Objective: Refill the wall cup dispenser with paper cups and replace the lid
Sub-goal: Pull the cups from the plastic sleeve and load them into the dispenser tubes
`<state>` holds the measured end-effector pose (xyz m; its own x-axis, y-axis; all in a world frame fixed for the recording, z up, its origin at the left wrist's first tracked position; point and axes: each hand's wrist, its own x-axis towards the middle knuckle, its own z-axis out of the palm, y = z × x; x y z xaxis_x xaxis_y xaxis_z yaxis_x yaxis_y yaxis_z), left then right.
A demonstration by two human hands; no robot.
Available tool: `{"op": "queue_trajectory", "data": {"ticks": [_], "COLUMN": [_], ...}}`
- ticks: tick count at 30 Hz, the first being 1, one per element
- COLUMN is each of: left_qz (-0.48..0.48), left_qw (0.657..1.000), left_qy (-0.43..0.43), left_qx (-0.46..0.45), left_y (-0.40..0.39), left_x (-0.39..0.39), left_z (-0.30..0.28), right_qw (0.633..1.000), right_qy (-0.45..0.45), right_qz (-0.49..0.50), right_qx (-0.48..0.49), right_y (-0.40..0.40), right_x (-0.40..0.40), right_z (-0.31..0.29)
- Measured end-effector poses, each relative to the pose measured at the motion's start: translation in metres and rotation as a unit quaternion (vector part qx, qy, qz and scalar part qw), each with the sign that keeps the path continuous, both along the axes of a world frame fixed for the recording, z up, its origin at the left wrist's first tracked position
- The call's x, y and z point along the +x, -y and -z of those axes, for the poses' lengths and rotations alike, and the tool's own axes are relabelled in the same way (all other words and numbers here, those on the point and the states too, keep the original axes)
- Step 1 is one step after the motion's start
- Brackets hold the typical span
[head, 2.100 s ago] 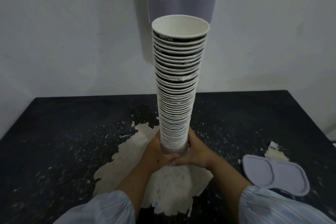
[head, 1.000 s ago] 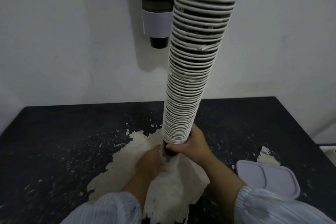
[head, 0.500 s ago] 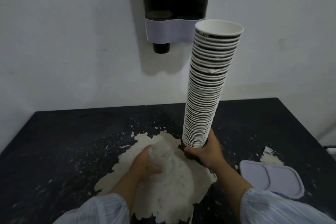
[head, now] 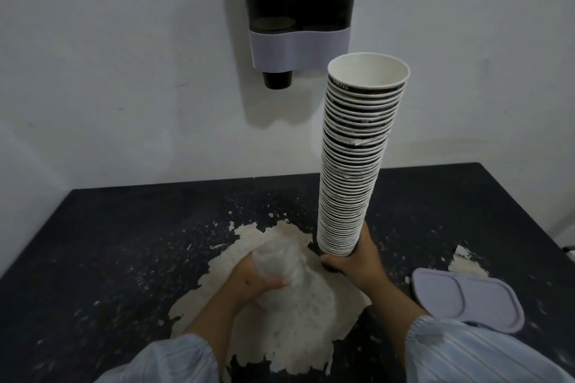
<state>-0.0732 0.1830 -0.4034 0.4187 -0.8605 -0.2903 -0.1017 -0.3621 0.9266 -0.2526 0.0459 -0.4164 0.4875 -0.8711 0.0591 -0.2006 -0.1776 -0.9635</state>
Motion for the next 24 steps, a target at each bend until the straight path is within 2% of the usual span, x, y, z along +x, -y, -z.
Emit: {"op": "queue_trajectory", "data": {"ticks": [3, 6, 9, 12, 14, 16, 21, 24], "left_qz": [-0.018, -0.053, -0.102, -0.162, -0.167, -0.148, -0.098, -0.048], "left_qw": [0.999, 0.996, 0.988, 0.974, 0.971, 0.973, 0.965, 0.967], "left_qy": [-0.029, -0.067, -0.119, -0.148, -0.141, -0.148, -0.234, -0.246], "left_qx": [0.003, -0.01, -0.002, 0.06, 0.093, 0.094, 0.063, 0.049], "left_y": [-0.004, -0.008, -0.008, -0.007, -0.008, -0.008, -0.014, -0.02], "left_x": [0.0, -0.002, -0.006, -0.008, -0.012, -0.017, -0.025, -0.025], "left_z": [0.001, 0.002, 0.003, 0.006, 0.005, 0.002, -0.015, -0.02], "right_qw": [0.999, 0.982, 0.946, 0.902, 0.887, 0.889, 0.914, 0.923], "right_qy": [-0.035, -0.142, -0.26, -0.317, -0.29, -0.245, -0.14, -0.1], "right_qz": [-0.003, -0.012, -0.029, -0.144, -0.211, -0.229, -0.178, -0.156], "right_qx": [0.04, 0.119, 0.19, 0.254, 0.29, 0.31, 0.336, 0.336], "right_y": [-0.007, -0.017, -0.02, -0.024, -0.032, -0.042, -0.053, -0.055], "right_x": [-0.004, -0.014, -0.021, -0.024, -0.02, -0.014, -0.001, 0.003], "right_z": [0.0, 0.005, 0.001, -0.014, -0.023, -0.029, -0.043, -0.047]}}
